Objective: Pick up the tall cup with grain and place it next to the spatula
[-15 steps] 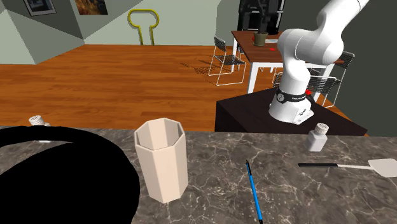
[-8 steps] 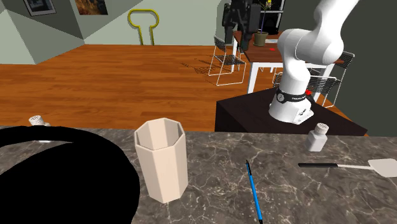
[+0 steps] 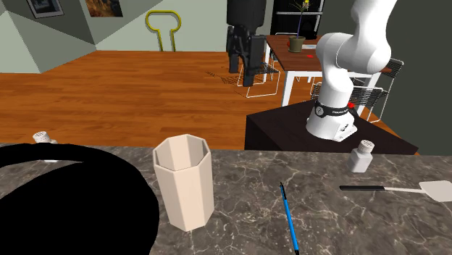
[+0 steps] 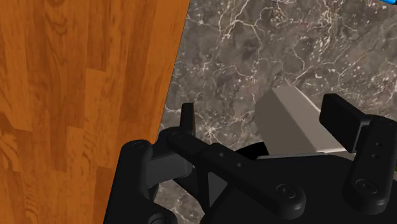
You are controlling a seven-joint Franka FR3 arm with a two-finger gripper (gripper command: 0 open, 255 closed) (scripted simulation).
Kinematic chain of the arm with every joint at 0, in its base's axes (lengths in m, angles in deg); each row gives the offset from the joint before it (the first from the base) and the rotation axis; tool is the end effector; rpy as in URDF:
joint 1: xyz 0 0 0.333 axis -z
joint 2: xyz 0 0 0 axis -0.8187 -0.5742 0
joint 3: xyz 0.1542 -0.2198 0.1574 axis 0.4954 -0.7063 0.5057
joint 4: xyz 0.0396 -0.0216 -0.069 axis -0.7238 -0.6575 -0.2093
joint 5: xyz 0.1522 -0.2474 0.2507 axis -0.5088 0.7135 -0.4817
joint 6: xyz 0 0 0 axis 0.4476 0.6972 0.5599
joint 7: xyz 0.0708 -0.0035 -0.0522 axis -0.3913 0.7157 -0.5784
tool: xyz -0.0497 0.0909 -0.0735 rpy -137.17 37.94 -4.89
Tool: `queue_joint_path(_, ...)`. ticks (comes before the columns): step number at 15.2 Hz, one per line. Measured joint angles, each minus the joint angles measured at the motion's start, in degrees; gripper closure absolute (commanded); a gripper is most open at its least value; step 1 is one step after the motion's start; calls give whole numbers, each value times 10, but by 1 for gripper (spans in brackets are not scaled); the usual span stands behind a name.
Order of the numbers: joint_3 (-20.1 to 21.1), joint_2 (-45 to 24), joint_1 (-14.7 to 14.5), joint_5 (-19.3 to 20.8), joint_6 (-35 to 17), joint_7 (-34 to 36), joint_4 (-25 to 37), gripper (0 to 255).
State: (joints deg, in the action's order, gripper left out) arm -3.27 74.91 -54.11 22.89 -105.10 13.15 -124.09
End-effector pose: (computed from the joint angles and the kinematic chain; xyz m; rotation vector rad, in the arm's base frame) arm 0.4651 0.0898 0.4775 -3.1235 0.1888 -0.0847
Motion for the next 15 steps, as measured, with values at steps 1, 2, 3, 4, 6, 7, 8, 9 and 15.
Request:
queue_joint_path(1, 6, -23, -1, 5, -13, 8, 11, 0)
queue_joint_path(2, 10, -44, -1, 10, -23, 16, 22, 0)
queue_joint_path(3, 15, -69, -2, 17, -24, 25, 46, 0)
queue_joint_path(4, 18, -88, -2, 23, -29, 31, 60, 0)
queue_joint_path(6, 22, -132, -3, 38, -40, 43, 94, 0)
queue_joint_path(7, 25, -157, -5, 46, -41, 51, 116, 0)
queue_joint_path(8, 26, -182, -6, 55, -43, 57, 139, 0)
queue_joint_path(9, 28, -208, -9, 64, -44, 64, 164, 0)
queue_joint_path(15, 27, -317, -25, 102, -51, 92, 263, 0)
